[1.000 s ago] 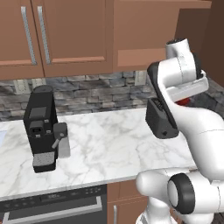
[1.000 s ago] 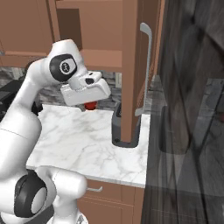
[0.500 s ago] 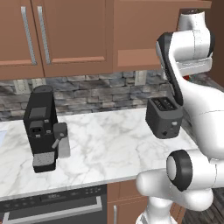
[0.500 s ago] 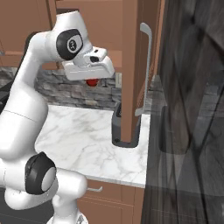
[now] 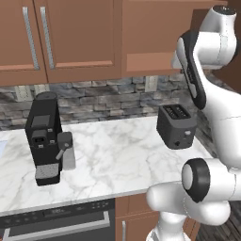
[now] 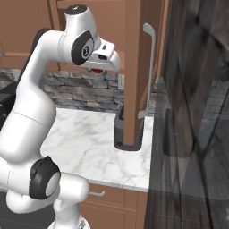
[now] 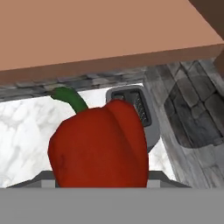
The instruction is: Pick the bell pepper from the counter and place it in the cabinet. Then close the cabinet.
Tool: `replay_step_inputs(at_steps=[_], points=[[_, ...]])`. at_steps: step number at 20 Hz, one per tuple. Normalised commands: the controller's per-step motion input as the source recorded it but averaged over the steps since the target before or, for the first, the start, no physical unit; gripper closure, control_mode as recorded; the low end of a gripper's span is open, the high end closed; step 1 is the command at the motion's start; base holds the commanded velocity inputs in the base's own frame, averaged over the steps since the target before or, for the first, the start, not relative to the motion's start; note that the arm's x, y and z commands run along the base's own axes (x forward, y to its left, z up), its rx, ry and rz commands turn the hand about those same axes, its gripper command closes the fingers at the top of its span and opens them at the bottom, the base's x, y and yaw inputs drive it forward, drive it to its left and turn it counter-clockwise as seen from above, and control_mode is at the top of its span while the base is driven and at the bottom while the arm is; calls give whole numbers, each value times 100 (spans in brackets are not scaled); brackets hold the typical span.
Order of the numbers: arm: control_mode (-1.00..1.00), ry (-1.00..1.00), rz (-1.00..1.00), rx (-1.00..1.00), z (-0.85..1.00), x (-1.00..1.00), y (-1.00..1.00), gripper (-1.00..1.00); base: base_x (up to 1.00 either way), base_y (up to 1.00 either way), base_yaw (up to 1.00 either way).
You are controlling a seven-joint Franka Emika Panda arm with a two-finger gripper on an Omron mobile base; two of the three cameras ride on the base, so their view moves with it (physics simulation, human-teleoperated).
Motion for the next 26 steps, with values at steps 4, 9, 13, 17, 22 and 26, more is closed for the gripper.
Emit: replay_step_inputs(at_steps=[4, 9, 13, 17, 22, 26], points=[[-100, -9, 0, 6, 14, 47, 4, 100, 0, 0, 0], [-100, -6, 0, 3, 0, 71, 10, 100, 0, 0, 0], [-100, -2, 0, 1, 0, 80, 6, 100, 0, 0, 0], [-100, -7, 0, 1, 0, 67, 0, 100, 0, 0, 0], [-100, -12, 0, 1, 0, 65, 0, 100, 0, 0, 0], [-100, -14, -1, 1, -3, 58, 0, 100, 0, 0, 0]])
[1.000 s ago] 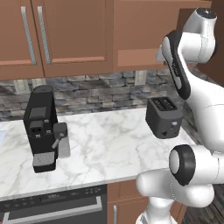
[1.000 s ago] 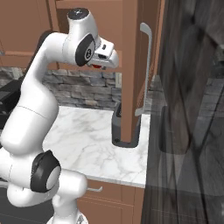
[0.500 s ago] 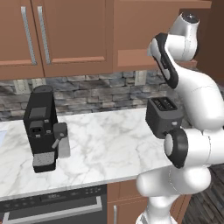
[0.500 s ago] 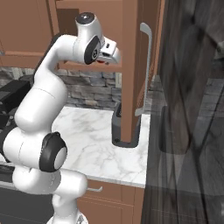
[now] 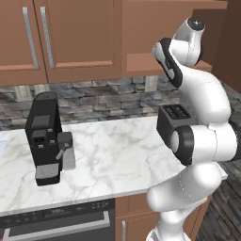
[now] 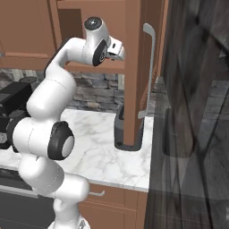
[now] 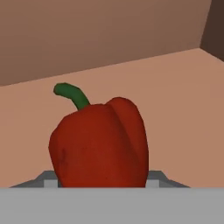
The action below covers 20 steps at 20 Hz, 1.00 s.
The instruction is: Pick the bell pepper from the counter and place it in the cabinet. Then close the cabinet.
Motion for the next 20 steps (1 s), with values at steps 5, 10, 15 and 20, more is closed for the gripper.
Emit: replay_step_inputs(at_steps=[5, 10, 15, 20], points=[[-100, -4, -2, 0, -2, 65, 0, 100, 0, 0, 0], [-100, 0, -2, 0, 0, 66, 2, 100, 0, 0, 0], [-100, 0, -3, 0, 0, 49, 0, -100, 0, 0, 0], [-100, 4, -1, 0, 0, 5, 0, -100, 0, 0, 0]])
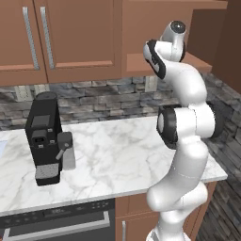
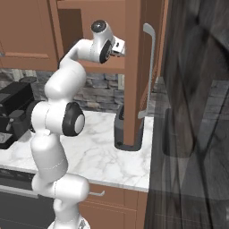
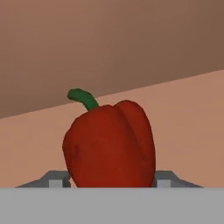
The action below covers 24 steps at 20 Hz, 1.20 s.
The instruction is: Pick the bell pepper from the counter and place it in the cabinet. Then close the cabinet.
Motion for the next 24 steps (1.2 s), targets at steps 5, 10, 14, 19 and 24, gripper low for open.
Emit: replay_step_inputs(at_steps=[5, 10, 14, 19, 24], points=[[-100, 3, 0, 0, -3, -31, 0, -100, 0, 0, 0], [-100, -5, 0, 0, -3, -72, 0, -100, 0, 0, 0], [-100, -9, 0, 0, 0, -100, -1, -100, 0, 0, 0], [-100, -5, 0, -2, 0, -100, -4, -100, 0, 0, 0], [-100, -3, 0, -5, 0, -100, 0, -100, 0, 0, 0]])
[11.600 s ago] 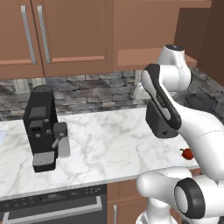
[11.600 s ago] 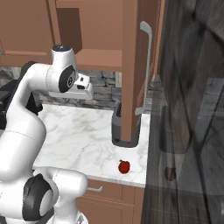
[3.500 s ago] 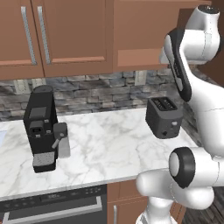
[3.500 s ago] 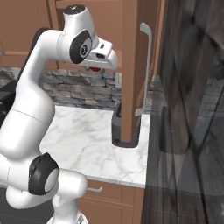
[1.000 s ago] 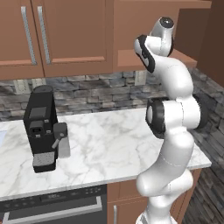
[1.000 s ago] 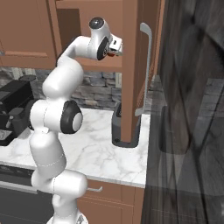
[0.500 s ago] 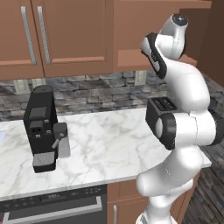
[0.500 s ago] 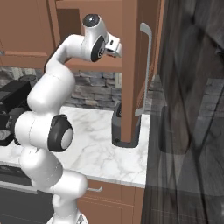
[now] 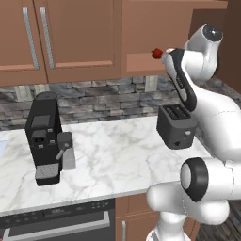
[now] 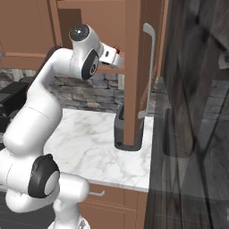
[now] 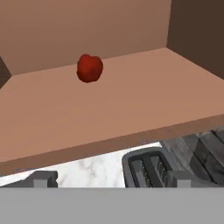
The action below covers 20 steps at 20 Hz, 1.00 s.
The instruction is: Pick the bell pepper from the counter and place it in the cabinet. Then close the cabinet.
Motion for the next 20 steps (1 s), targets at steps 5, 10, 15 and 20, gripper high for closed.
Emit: replay_step_inputs(at_steps=[5, 10, 15, 20], points=[[-100, -1, -8, 0, 15, -100, 0, -100, 0, 0, 0], [-100, 0, -24, 0, 29, -100, -3, -100, 0, 0, 0], [-100, 0, -27, 1, 42, -100, -7, -100, 0, 0, 0], [-100, 0, -27, 4, 32, -100, -15, -100, 0, 0, 0]])
